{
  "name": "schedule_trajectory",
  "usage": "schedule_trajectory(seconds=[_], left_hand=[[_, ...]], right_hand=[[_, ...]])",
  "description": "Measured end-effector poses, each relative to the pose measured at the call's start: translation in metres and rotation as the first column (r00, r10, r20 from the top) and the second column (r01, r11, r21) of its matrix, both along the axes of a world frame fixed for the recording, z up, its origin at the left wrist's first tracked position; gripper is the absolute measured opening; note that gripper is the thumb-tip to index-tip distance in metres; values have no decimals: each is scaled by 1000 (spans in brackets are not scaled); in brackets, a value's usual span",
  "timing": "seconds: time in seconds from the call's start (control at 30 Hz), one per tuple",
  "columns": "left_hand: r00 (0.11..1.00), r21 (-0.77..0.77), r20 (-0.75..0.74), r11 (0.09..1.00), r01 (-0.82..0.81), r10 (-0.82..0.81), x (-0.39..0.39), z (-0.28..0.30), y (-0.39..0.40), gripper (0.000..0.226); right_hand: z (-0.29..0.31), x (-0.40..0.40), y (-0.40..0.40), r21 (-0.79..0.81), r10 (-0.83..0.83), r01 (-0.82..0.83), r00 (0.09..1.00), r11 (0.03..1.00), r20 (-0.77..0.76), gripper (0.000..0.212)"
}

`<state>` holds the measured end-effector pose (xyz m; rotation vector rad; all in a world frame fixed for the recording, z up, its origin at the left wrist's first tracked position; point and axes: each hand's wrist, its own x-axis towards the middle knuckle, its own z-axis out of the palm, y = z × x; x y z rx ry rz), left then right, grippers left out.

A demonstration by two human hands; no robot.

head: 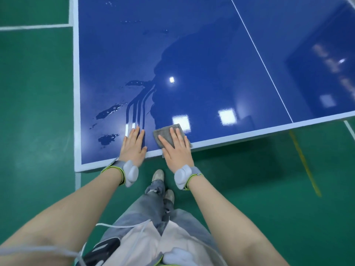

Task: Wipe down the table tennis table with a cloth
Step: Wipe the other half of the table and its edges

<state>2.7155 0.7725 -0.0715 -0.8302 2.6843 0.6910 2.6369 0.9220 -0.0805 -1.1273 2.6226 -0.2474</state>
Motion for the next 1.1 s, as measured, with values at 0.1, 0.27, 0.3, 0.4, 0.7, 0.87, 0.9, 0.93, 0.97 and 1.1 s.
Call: schedule_trajectory(seconds=[0.1,0.27,0.3,0.4,0.7,0.87,0.9,0.93,0.97,1.1], left_hand=[[1000,8,-18,1000,-10,10,10,-1,6,59],[1000,11,-26,1000,-9,10,26,-3,13,58],[1000,8,-20,1000,-1,1,27,-4,13,59],[1000,3,-14,1000,4,-4,31,-4,14,60],[995,37,-71,996,75,-72,37,-2,7,61],[984,76,-120,987,140,-130,53,3,-19,55],[985,70,-104,986,148,-141,58,4,-23,57],[985,62,-87,986,155,-149,62,4,-28,59],[985,52,-74,986,160,-156,67,4,-33,63],[984,26,-32,984,174,-173,81,7,-54,74]], right_hand=[[-9,-16,20,-78,19,-21,999,997,-26,50],[-8,-9,15,-43,-251,250,968,967,-1,46],[-7,-5,10,-2,-267,268,963,964,11,48],[-5,12,-5,70,-205,202,978,977,36,50],[-1,32,-9,-33,126,-123,989,992,79,56],[-4,25,-11,-37,-180,182,982,983,55,56],[-2,29,-16,4,-220,220,974,976,59,54],[-1,34,-22,49,-246,243,968,969,58,51],[0,39,-28,87,-269,263,961,961,66,49],[3,64,-58,93,-215,206,972,974,97,49]])
